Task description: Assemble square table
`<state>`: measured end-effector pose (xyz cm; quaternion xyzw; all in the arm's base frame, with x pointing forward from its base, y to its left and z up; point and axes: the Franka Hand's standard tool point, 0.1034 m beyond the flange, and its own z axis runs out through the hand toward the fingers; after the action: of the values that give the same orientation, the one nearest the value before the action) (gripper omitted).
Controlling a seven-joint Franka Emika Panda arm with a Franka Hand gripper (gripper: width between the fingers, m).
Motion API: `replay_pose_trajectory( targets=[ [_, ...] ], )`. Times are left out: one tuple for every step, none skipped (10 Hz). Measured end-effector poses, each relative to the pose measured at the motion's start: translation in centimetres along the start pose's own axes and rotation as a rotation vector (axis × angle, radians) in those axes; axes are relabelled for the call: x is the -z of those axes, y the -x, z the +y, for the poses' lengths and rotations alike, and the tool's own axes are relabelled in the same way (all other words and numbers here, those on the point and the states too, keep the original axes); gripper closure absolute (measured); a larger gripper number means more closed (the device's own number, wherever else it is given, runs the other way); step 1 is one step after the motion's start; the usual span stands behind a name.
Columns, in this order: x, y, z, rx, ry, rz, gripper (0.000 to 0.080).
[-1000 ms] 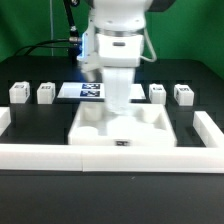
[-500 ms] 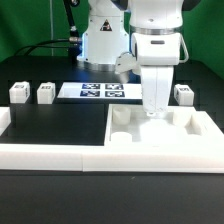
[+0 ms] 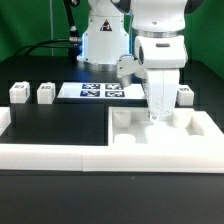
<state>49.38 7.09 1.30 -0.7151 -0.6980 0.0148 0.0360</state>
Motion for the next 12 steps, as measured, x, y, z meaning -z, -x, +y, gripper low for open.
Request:
replay_pose_trajectory(
  targets=[
    [0.0,0.0,0.0,0.000,0.000,0.000,0.0451],
    [0.0,0.0,0.0,0.000,0.000,0.000,0.0268],
    [0.0,0.0,0.0,-0.001,0.000,0.000,0.0187],
    [0.0,0.0,0.0,-0.001,0.000,0.000,0.0187],
    [0.0,0.1,0.0,-0.001,0.000,0.000,0.0157],
    [0.0,0.1,0.0,-0.001,0.000,0.000,0.0152],
    [0.0,0.1,0.0,-0.001,0.000,0.000,0.0152],
    [0.0,0.1,0.0,-0.001,0.000,0.000,0.0150],
    [0.0,0.1,0.0,-0.001,0.000,0.000,0.0150],
    [0.0,0.1,0.0,-0.001,0.000,0.000,0.0150],
    [0.2,0.1,-0.1,-0.019,0.001,-0.001,0.0150],
    [1.0,-0.1,-0.7,-0.094,0.007,-0.006,0.0150]
  ],
)
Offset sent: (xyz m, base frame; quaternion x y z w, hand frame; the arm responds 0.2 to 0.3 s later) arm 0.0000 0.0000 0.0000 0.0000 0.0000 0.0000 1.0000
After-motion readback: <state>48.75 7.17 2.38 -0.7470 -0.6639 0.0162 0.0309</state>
